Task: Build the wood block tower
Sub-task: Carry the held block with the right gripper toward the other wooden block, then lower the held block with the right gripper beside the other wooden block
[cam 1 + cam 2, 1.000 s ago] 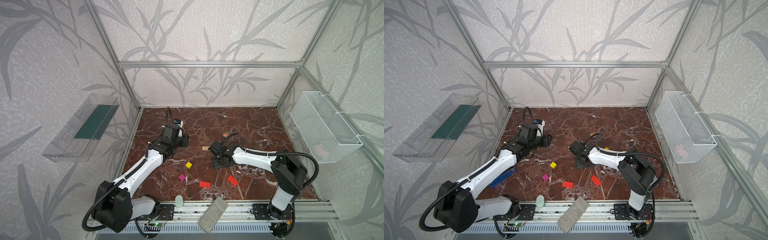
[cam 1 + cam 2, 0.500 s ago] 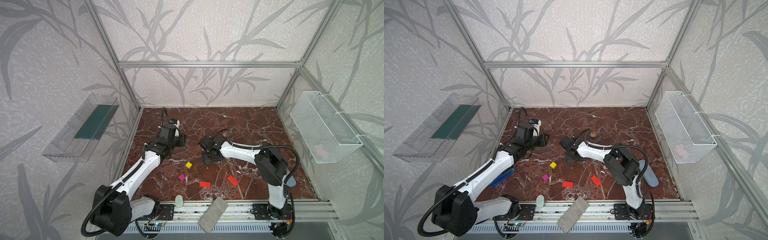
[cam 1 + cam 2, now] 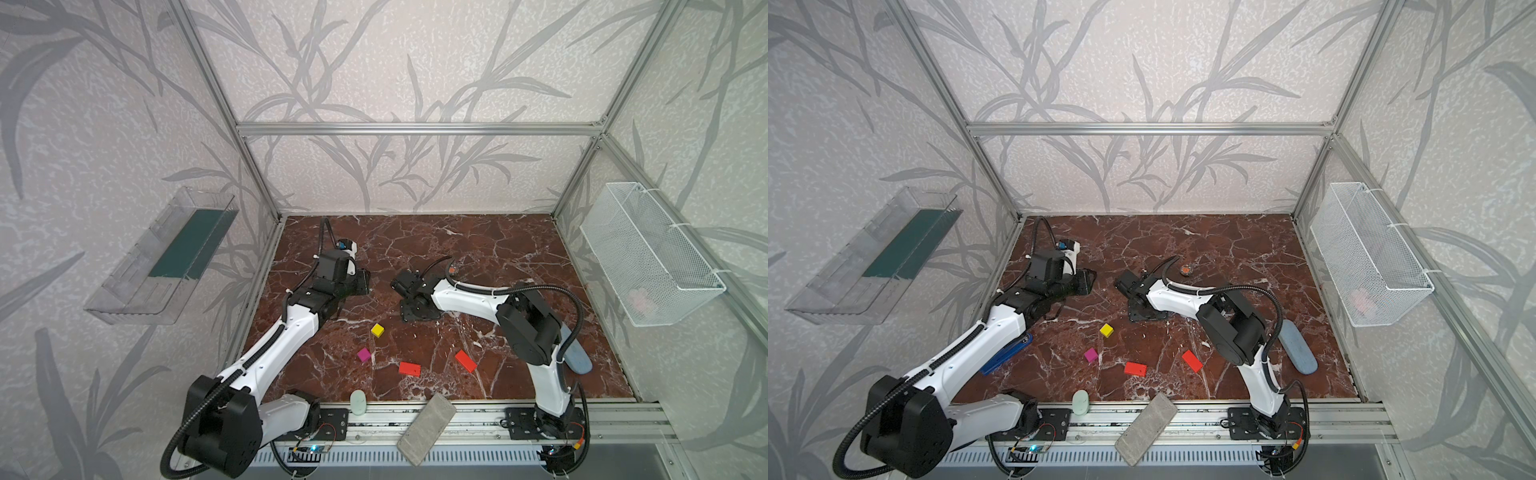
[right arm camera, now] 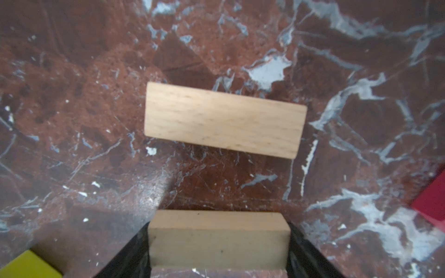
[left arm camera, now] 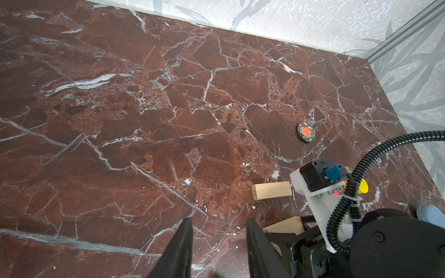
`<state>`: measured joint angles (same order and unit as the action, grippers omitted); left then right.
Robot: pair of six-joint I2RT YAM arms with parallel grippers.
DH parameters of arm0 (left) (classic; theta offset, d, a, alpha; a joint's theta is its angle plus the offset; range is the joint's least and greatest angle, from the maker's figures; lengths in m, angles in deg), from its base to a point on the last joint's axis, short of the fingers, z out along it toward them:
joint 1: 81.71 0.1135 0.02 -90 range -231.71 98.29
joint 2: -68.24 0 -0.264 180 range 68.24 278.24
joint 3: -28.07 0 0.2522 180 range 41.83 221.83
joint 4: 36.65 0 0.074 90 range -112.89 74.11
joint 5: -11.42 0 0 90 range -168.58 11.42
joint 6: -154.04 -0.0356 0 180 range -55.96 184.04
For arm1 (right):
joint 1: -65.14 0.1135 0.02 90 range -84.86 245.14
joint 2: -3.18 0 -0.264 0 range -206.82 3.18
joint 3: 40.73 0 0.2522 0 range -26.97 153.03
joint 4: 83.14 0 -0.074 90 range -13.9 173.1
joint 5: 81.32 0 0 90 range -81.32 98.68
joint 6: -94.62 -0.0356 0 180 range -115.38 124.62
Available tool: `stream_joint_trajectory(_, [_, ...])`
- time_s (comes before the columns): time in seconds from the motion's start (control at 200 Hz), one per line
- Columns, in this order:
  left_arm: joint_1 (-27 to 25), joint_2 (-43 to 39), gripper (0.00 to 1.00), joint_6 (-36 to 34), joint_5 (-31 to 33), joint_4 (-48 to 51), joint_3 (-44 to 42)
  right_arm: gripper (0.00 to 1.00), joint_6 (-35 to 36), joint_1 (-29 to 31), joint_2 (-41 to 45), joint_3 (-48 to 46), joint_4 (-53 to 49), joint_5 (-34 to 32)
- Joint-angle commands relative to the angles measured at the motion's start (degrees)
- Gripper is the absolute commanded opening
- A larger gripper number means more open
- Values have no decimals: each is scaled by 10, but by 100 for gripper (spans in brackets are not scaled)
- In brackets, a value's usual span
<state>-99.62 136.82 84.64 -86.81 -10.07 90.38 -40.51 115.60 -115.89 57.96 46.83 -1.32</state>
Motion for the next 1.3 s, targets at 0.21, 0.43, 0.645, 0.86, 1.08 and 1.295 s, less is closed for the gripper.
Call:
stream_joint_trajectory(0.21, [6, -14, 37, 1, 0, -8, -7, 63, -8, -10, -36, 44, -14, -18])
stream_joint_trajectory(0.43, [7, -12, 37, 0, 1, -10, -7, 63, -8, -20, -34, 37, -18, -25])
stream_joint_trajectory(0.645, [8, -10, 37, -1, 3, -9, -7, 65, -1, -24, -33, 41, -17, -24])
stream_joint_trajectory(0.86, [9, -11, 37, 0, 2, -10, -8, 66, 1, -24, -38, 49, -15, -14])
stream_joint_trajectory(1.08, [9, -14, 37, -1, 4, -9, -9, 65, 2, -22, -49, 63, -20, -11])
stream_joint_trajectory(1.295, [10, -14, 37, -3, 4, -8, -9, 66, 2, -22, -50, 68, -18, -12])
